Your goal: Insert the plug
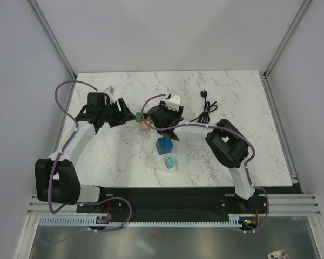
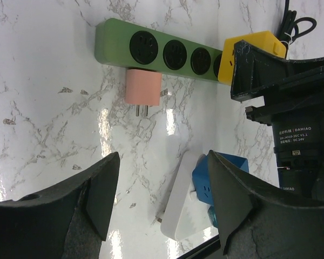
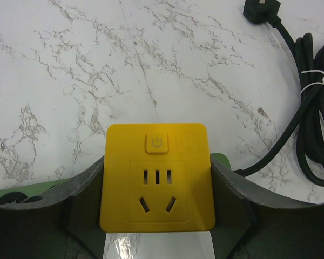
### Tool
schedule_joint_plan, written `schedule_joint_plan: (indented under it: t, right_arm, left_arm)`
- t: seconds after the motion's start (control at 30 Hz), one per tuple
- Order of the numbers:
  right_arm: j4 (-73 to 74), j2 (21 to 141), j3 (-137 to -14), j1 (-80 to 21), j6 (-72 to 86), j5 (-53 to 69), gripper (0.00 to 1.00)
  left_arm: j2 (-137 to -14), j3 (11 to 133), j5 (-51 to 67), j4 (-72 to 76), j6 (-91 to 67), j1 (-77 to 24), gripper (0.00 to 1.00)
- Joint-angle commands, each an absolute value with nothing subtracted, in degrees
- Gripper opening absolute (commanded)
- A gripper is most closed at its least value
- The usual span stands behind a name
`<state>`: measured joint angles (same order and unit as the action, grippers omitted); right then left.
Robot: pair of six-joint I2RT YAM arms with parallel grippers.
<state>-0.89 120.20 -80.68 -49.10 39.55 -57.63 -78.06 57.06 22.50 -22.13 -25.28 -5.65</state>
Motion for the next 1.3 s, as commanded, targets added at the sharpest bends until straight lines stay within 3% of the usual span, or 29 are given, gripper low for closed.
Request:
schedule_joint_plan:
  t: [0.0, 0.5, 1.03, 1.27]
  right_arm:
    - [10.2, 125.9, -78.4, -50.7, 43.1, -52.1, 0.00]
    - [13.8, 129.4, -79.5, -53.4, 43.9, -52.8, 0.00]
    - [-5.6, 127.2, -69.1, -51.9, 29.5, -41.7, 0.00]
    - [-5.4, 126.6, -68.5, -52.1, 26.5, -40.4, 0.00]
  left_arm:
    - [-76.0, 57.0, 20.9, -20.0, -26.1, -5.8, 0.73]
    - [-75.3, 57.0, 19.2, -20.3, -26.1, -5.7, 0.73]
    - [-73.8, 57.4, 16.7, -21.7, -25.6, -5.7, 0.73]
    - [-74.0, 57.9, 15.0, -22.1, -25.1, -5.7, 0.73]
